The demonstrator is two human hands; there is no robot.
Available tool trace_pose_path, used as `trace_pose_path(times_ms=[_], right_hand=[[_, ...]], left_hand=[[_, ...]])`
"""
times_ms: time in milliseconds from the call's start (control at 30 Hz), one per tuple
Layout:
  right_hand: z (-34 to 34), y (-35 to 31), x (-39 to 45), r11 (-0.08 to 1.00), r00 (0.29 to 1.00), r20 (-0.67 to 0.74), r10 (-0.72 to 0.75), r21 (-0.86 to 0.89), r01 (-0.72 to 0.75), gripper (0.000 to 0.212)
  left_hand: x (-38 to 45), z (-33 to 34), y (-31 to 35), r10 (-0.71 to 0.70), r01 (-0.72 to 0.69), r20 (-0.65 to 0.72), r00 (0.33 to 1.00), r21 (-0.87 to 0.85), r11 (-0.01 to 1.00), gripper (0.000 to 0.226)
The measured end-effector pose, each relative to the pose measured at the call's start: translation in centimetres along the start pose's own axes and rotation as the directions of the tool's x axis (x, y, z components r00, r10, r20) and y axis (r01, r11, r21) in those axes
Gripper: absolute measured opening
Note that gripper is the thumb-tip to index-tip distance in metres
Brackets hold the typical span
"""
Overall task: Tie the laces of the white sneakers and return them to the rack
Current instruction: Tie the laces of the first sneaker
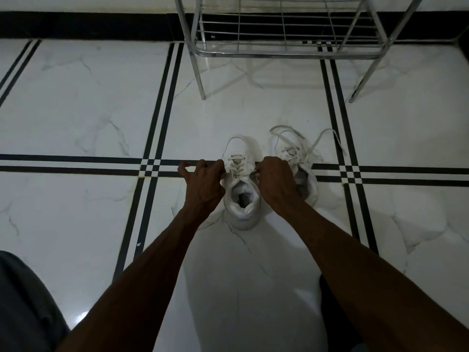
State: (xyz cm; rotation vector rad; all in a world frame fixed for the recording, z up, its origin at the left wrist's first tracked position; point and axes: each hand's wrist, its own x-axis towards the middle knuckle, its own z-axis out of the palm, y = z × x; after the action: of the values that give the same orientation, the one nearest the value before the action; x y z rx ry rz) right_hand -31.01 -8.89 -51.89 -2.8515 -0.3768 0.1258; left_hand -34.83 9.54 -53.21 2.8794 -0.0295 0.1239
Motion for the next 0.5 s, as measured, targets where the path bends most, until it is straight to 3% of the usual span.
trace_pose_path(times_ms=[167,233,300,400,500], right_hand=[[-0.2,-0.9,0.1,0.996,0.995,0.013,0.094,-0.006,-0.094,0.014],[-0.2,-0.9,0.2,0.988,0.988,0.019,0.154,0.026,-0.154,0.013],[-0.4,-0.7,0.6,0.984,0.988,0.035,0.151,0.087,-0.154,0.014],[-1.1,-0.8,0.7,0.952,0.979,0.138,0.146,0.248,-0.177,0.018],[-1.3,-1.3,0.0,0.869,0.957,0.243,0.158,0.427,-0.252,0.021]], left_hand=[[0.1,0.5,0.5,-0.118,0.121,0.037,0.992,-0.098,0.988,0.014],[0.4,0.3,0.5,-0.182,0.197,0.086,0.979,-0.223,0.955,0.006],[0.6,-0.2,0.4,-0.262,0.309,0.173,0.949,-0.361,0.88,0.012],[0.6,-0.6,0.4,-0.292,0.365,0.222,0.93,-0.475,0.801,0.021],[-0.1,-0.8,0.9,-0.346,0.471,0.324,0.881,-0.684,0.557,0.027]])
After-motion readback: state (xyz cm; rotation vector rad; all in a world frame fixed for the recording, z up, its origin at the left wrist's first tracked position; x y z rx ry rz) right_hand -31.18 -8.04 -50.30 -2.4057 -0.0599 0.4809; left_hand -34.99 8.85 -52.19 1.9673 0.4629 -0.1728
